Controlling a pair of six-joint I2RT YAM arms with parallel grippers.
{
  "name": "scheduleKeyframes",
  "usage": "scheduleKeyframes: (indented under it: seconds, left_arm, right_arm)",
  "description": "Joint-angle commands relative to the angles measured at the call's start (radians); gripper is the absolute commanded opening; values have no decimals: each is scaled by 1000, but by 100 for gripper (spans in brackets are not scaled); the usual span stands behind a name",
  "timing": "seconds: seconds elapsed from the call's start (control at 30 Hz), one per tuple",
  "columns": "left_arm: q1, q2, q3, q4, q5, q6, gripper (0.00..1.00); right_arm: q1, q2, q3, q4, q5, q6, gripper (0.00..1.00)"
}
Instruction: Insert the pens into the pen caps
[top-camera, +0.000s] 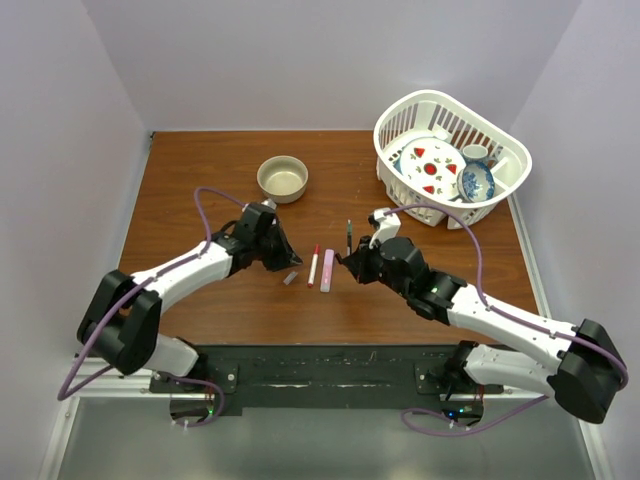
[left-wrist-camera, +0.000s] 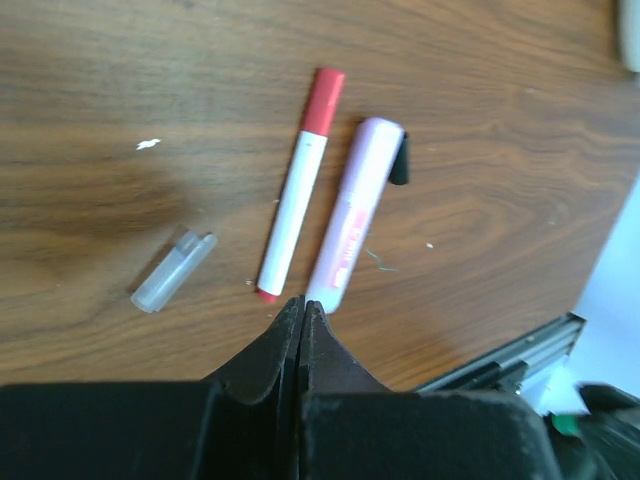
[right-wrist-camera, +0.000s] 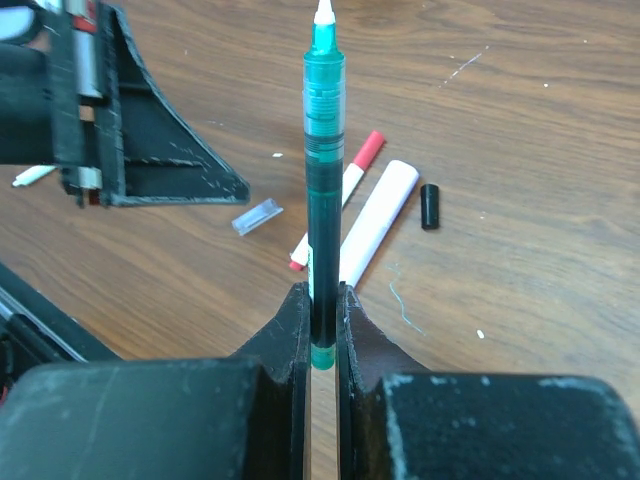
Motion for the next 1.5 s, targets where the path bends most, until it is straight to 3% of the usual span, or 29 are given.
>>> scheduleKeyframes:
  seconds: [0.0, 0.23, 0.8, 1.07, 1.47]
  left_arm:
    - [-20, 33, 6, -6, -86, -34, 0]
    - [-26, 111, -10, -17, -110, -38, 0]
    - [-25, 203, 41, -175, -362, 21, 0]
    - [-22, 91, 164, -278, -540, 101, 0]
    - [6, 58, 96, -338, -558, 81, 0]
  right_arm:
    - [1, -3, 2, 13, 43, -32, 0]
    - [1, -35, -5, 0, 63, -52, 0]
    - [1, -69, -16, -32, 89, -68, 0]
    - [1, -81, -14, -49, 98, -77, 0]
    - [1, -81, -18, -33, 90, -80, 0]
